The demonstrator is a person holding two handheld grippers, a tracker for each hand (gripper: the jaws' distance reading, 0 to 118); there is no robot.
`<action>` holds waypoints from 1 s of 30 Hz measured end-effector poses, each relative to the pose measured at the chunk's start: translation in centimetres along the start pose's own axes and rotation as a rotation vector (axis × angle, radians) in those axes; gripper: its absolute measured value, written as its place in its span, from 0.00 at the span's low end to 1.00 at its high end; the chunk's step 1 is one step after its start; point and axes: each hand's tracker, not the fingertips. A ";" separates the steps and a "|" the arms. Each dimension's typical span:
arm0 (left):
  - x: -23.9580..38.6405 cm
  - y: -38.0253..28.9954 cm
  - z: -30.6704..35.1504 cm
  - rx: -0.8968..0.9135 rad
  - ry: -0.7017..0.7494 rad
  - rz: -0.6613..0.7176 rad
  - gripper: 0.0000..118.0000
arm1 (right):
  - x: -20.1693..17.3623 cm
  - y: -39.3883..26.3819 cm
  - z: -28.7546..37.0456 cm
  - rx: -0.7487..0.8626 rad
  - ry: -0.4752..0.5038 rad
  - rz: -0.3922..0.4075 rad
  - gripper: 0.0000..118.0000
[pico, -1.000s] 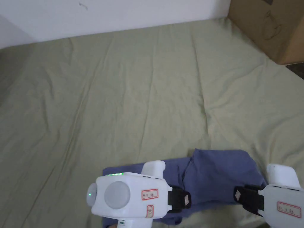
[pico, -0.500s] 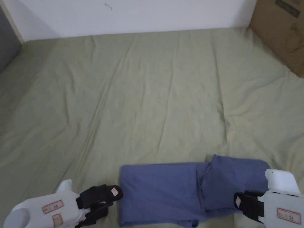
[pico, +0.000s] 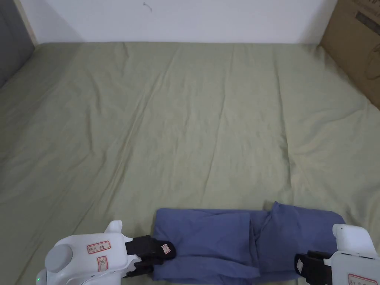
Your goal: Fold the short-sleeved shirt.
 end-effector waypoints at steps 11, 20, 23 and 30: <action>-0.8 3.3 12.9 0.223 0.213 -0.091 0.11 | -0.9 1.0 -0.4 0.008 0.025 0.011 0.03; 4.3 2.0 15.5 0.268 0.341 -0.172 0.11 | -0.8 0.2 -1.3 -0.018 0.055 0.004 0.03; 9.1 0.9 14.6 0.299 0.213 -0.231 0.11 | -0.2 0.1 -1.2 -0.014 0.056 -0.002 0.03; 19.7 -2.5 5.2 0.141 0.207 -0.541 0.11 | 2.4 0.1 -0.5 0.017 0.057 -0.067 0.03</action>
